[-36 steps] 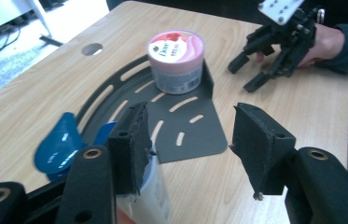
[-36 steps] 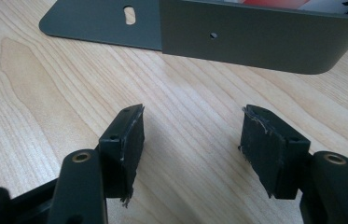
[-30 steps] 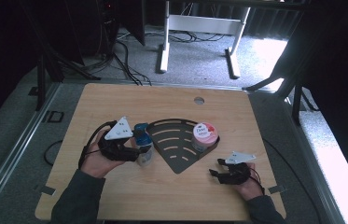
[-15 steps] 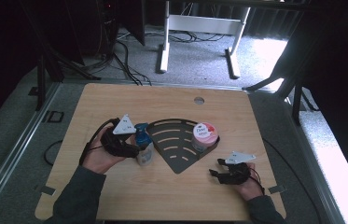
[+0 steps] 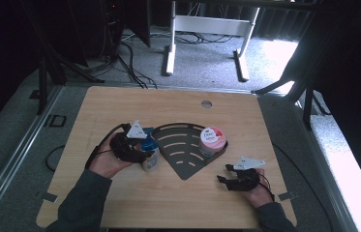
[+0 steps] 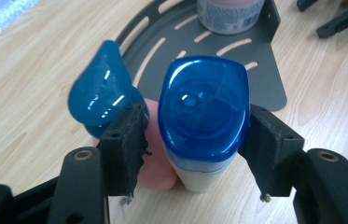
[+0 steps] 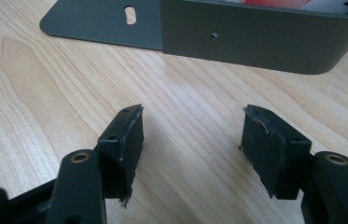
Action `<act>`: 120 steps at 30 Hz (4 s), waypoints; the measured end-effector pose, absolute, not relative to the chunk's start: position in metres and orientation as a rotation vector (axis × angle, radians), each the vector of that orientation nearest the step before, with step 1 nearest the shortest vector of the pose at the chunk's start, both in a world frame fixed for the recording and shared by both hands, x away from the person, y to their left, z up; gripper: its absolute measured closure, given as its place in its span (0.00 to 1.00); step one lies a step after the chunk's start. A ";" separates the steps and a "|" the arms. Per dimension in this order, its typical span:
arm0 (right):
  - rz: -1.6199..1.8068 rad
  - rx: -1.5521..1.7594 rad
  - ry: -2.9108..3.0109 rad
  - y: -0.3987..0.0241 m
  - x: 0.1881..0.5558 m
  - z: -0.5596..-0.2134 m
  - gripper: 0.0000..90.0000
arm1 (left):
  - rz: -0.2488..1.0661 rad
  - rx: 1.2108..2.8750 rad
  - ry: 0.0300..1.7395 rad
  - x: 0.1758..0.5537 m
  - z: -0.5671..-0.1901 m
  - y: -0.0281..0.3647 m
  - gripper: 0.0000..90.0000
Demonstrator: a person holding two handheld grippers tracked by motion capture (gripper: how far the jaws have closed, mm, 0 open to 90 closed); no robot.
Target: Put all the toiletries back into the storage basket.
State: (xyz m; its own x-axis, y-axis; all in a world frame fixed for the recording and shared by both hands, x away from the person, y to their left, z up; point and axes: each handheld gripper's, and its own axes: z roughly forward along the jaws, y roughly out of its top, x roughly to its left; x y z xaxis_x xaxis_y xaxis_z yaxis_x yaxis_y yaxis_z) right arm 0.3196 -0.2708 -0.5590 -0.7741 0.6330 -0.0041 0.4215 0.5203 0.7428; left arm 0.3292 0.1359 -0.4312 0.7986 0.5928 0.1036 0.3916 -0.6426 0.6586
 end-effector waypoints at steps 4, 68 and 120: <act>1.105 0.884 2.490 -0.271 0.320 -0.559 0.42 | 0.402 2.372 0.726 0.331 -0.435 0.133 0.48; 1.103 0.883 2.492 -0.271 0.320 -0.559 0.42 | 0.307 2.636 0.693 0.341 -0.468 0.093 0.54; 1.104 0.886 2.491 -0.271 0.320 -0.559 0.42 | 0.264 2.602 0.648 0.341 -0.446 0.060 0.61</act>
State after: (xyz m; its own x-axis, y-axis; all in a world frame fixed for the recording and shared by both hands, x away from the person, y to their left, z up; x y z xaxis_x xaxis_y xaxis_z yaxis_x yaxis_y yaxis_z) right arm 0.3199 -0.2707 -0.5590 -0.7747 0.6324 -0.0035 0.4220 0.5211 0.7419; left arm 0.3412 0.0597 -0.4460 0.8717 0.4842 0.0757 0.3995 -0.7915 0.4626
